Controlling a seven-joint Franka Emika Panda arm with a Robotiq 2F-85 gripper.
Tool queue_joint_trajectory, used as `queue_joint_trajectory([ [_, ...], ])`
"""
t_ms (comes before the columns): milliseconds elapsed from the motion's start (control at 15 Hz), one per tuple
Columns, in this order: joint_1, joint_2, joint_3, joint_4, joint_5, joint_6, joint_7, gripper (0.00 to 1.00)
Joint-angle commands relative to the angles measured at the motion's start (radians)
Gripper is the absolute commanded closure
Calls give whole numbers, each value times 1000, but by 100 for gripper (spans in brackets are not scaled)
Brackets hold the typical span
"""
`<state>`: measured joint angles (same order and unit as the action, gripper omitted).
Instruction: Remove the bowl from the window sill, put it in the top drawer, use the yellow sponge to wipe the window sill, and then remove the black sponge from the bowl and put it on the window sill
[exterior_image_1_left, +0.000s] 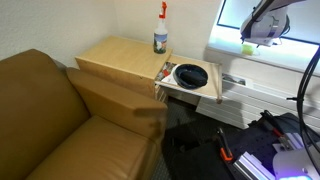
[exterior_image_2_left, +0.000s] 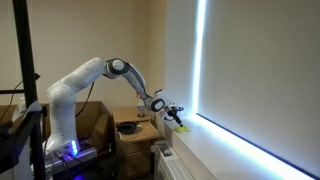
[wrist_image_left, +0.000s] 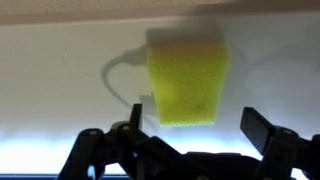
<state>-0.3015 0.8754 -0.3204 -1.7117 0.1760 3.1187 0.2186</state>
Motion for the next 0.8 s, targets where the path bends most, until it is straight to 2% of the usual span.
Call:
queue_joint_trajectory([
  [0, 31, 41, -58, 23, -3, -51, 10, 0],
  [67, 46, 54, -83, 26, -2, -51, 25, 0],
  [133, 17, 20, -40, 5, 0, -30, -1, 0],
  [400, 30, 47, -65, 13, -1, -30, 7, 0],
  [600, 7, 47, -29, 13, -17, -19, -28, 0],
  [733, 26, 57, -49, 12, -16, -13, -17, 0],
])
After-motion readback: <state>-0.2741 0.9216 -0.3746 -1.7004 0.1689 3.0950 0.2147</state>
